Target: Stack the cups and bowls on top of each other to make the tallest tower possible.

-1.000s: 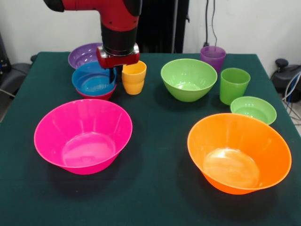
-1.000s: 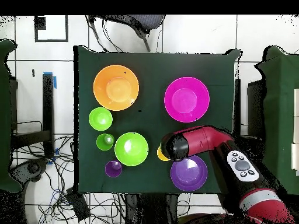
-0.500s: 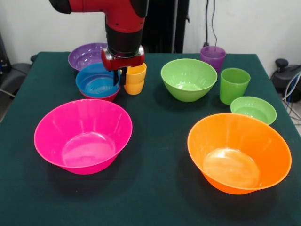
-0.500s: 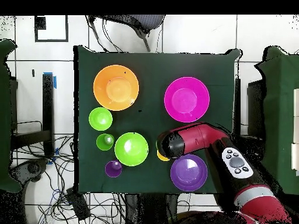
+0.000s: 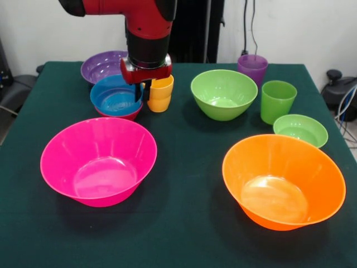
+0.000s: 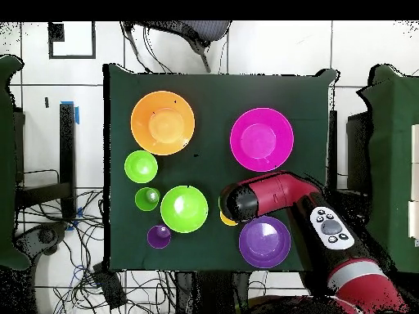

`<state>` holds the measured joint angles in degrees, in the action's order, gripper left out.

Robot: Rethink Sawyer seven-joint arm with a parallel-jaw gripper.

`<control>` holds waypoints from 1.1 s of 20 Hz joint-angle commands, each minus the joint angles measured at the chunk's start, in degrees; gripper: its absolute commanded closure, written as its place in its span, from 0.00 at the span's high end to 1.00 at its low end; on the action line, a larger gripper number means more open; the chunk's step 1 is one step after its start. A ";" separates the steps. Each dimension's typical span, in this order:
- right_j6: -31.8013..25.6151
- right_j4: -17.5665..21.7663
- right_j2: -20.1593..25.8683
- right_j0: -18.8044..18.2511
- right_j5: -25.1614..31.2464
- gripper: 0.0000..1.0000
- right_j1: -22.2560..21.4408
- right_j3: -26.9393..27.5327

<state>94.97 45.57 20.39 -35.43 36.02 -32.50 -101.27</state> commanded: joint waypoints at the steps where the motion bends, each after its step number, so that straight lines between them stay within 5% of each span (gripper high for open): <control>1: -1.13 0.00 2.36 1.71 -1.15 0.00 4.57 2.25; 19: -1.86 -0.37 2.66 1.14 -0.73 0.00 4.21 1.24; 20: -1.89 -0.38 2.70 1.10 -0.78 1.00 4.21 1.21; 22: -2.13 -0.59 2.91 0.91 -0.65 1.00 4.22 1.10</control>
<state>94.97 45.56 20.42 -35.42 35.96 -32.11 -101.27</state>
